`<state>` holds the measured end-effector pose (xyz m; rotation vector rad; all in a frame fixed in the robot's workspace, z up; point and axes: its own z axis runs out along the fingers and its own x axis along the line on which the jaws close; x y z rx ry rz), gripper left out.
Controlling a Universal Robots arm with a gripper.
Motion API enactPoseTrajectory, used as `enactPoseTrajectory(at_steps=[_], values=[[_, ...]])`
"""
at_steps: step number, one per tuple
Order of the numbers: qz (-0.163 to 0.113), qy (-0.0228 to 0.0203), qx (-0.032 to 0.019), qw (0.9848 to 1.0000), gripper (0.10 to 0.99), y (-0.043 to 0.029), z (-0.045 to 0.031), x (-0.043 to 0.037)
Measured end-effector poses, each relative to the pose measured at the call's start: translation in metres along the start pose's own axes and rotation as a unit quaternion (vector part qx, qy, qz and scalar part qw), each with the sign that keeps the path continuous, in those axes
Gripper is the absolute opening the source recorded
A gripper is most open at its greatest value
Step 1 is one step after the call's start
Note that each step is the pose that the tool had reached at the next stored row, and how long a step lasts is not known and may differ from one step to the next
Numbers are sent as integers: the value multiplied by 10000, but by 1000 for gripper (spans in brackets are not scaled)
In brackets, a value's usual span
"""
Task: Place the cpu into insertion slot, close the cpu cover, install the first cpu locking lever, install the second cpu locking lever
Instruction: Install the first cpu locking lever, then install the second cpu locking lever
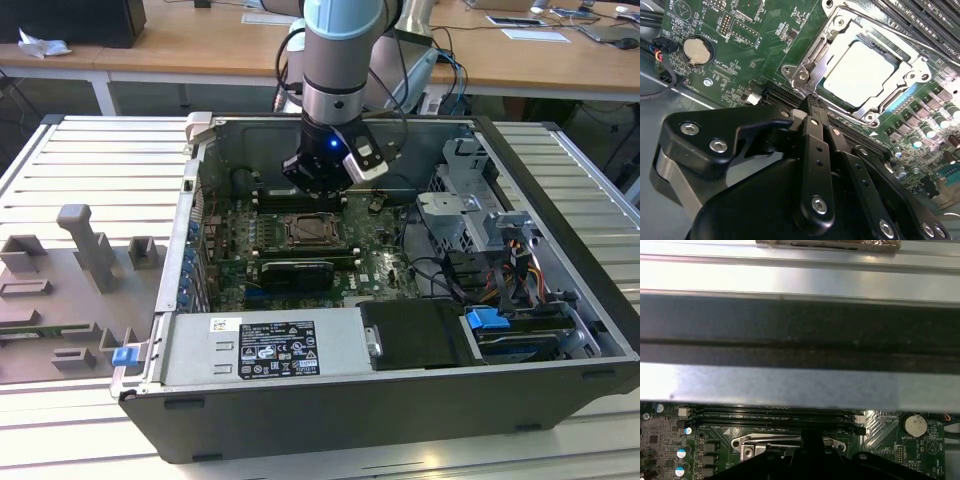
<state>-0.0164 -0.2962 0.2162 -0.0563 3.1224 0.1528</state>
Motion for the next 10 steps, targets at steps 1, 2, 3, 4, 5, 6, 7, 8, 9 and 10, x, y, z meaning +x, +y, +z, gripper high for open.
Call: enactPoseTrajectory(at_steps=[1, 2, 3, 4, 5, 6, 7, 8, 9, 10], values=[[0, 0, 0, 10000, 106, -2, 0, 0], [0, 0, 0, 10000, 106, -4, 0, 0], [0, 0, 0, 10000, 106, -6, -1, 0], [0, 1, 1, 10000, 106, -11, -2, 0], [-1, 1, 1, 10000, 106, -16, -2, 0], [0, 0, 0, 10000, 106, -32, -3, 1], [0, 0, 0, 10000, 106, -39, -4, 1], [0, 0, 0, 10000, 106, -44, -4, 2], [-1, 0, 1, 10000, 106, -56, -6, 2], [-1, 0, 0, 10000, 106, -61, -6, 2]])
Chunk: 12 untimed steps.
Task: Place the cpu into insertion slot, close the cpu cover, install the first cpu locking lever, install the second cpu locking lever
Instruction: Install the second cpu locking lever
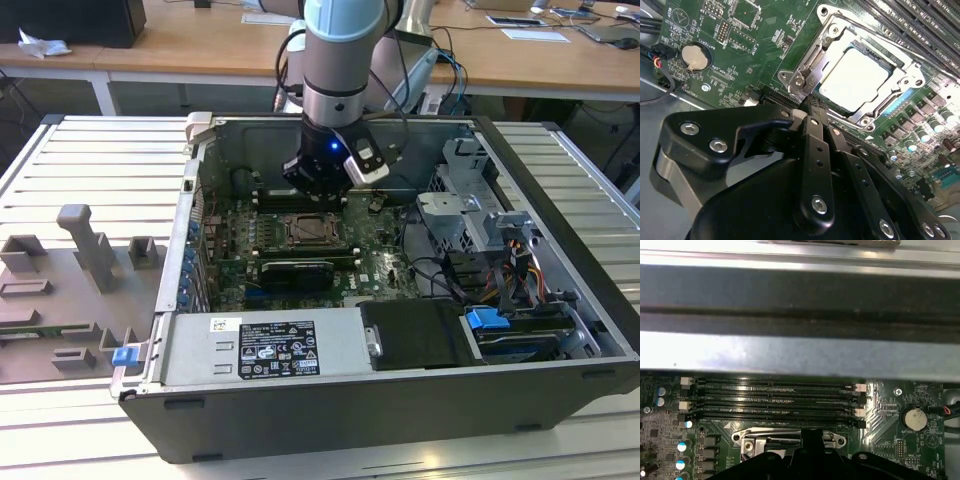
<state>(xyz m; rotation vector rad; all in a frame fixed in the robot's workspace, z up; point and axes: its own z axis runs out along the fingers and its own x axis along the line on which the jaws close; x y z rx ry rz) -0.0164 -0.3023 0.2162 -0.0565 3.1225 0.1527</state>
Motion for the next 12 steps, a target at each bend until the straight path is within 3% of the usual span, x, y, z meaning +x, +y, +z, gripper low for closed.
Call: enactPoseTrajectory(at_steps=[4, 8, 12], values=[[1, 0, 1, 10000, 106, -22, -18, 1], [1, 1, 0, 10000, 106, -4, -212, -3], [0, 1, 0, 10000, 106, -36, -232, -2]])
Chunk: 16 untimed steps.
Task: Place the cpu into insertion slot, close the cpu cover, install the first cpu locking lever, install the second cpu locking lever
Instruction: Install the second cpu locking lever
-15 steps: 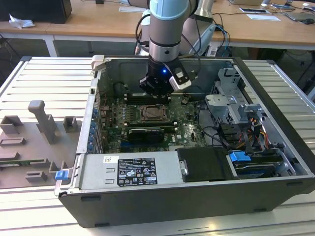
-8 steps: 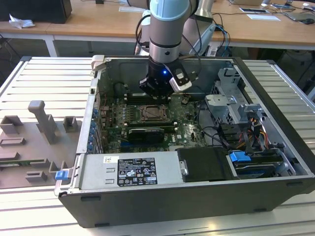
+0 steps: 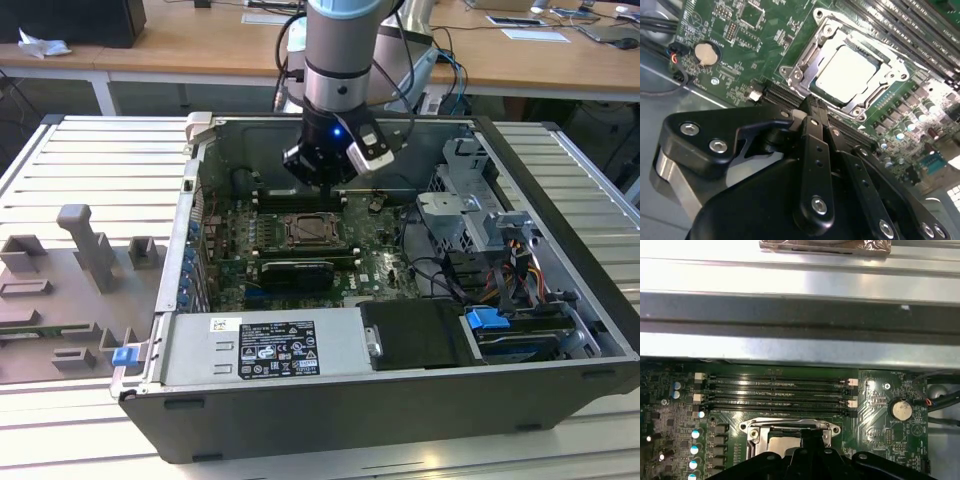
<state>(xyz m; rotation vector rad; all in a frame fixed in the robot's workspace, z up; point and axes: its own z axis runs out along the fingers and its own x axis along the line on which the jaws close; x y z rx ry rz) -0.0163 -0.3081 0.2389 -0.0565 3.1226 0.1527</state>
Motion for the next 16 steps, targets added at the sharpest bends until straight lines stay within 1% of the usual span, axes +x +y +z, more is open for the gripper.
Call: enactPoseTrajectory(at_steps=[3, 6, 7, 9, 10, 11, 12, 13, 14, 16], values=[[1, 0, 0, 10000, 106, -66, -6, 3], [0, 0, 0, 10000, 106, -161, -15, 6], [0, 0, 0, 10000, 106, -204, -19, 7], [1, 1, 1, 10000, 106, -213, -33, 8], [1, 0, 0, 10000, 106, -211, -72, 7], [0, 0, 0, 10000, 106, -203, -151, 6], [-1, 0, -1, 10000, 106, -206, -180, 5], [1, 0, 0, 10000, 106, -256, -185, 8], [0, 0, 0, 10000, 106, -360, -193, 12], [0, 1, 0, 10000, 106, -428, -193, 14]])
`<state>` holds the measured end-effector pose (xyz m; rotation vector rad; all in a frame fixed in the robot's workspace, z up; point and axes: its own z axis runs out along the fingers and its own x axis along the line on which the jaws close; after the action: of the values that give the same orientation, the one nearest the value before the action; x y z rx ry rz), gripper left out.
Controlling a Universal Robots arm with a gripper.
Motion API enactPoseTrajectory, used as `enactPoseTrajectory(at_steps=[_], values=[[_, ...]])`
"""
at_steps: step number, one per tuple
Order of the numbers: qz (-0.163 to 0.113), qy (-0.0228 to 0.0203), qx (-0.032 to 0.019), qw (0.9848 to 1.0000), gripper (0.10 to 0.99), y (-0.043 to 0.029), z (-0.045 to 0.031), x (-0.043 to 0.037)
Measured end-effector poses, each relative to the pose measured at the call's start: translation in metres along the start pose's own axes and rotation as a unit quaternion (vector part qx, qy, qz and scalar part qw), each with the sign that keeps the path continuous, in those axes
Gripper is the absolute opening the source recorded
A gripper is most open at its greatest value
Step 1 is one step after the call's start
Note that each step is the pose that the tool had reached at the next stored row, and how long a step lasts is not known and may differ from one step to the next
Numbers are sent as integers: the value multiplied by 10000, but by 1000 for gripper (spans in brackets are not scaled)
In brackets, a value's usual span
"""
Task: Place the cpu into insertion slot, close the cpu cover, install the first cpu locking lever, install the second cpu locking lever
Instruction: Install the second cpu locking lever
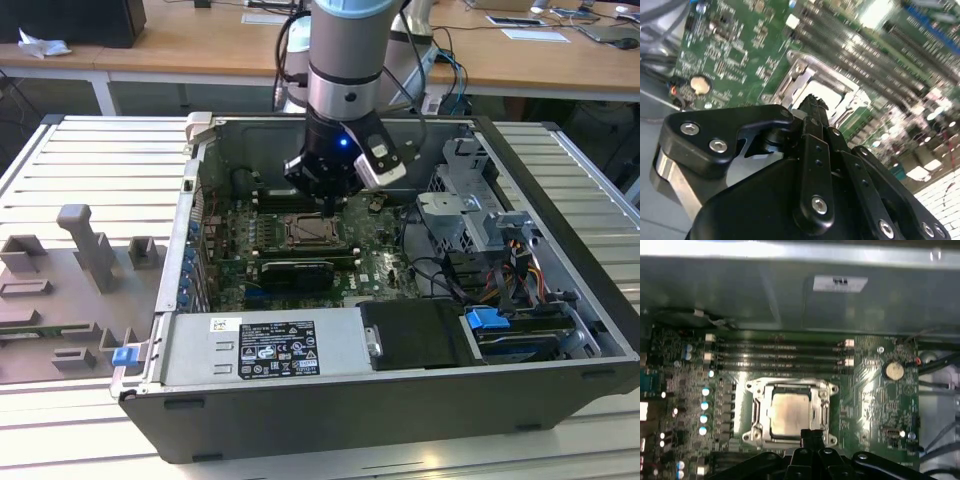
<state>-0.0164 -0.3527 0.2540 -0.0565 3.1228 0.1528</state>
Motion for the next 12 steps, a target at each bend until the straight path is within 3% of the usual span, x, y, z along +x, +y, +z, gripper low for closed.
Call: enactPoseTrajectory(at_steps=[4, 12], values=[[5, 53, -1, 10000, 106, -70, 63, 4], [-38, 61, -17, 10000, 106, -168, 116, 51]])
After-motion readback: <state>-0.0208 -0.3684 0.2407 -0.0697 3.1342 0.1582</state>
